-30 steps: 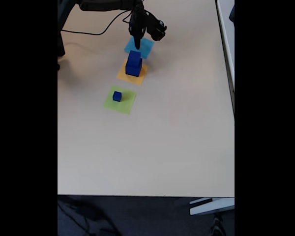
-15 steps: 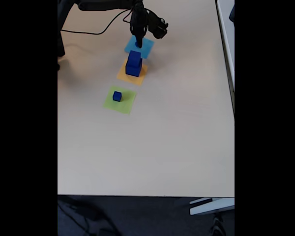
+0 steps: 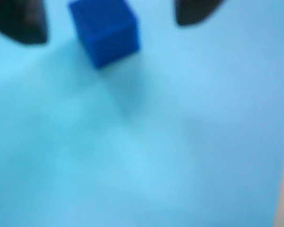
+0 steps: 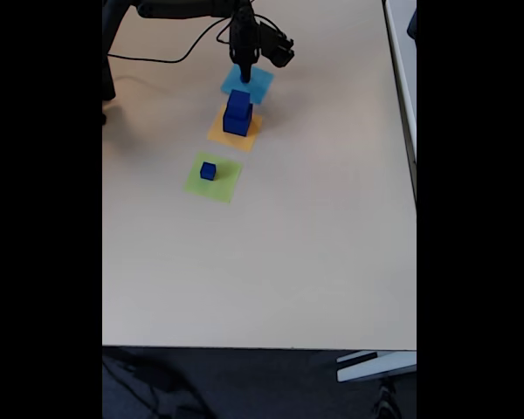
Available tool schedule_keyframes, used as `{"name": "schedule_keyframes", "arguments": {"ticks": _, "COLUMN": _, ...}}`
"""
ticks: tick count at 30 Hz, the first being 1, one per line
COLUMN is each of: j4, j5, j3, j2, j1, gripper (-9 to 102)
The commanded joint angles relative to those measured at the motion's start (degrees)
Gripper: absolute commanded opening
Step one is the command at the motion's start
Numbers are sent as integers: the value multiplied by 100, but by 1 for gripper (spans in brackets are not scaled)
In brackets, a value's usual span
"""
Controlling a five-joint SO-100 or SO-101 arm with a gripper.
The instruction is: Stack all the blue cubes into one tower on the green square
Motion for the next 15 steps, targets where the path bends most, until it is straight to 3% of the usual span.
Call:
{"name": "schedule_keyframes", "arguments": {"ticks": 1, "j4": 53, "j5": -158, "j3": -26, "j2": 677, "j1": 70, "gripper": 12}}
{"name": "schedule_keyframes", "arguments": {"ticks": 15, "j4": 79, "j5": -422, "j3": 105, "j2": 703, "j1": 105, "gripper": 13}}
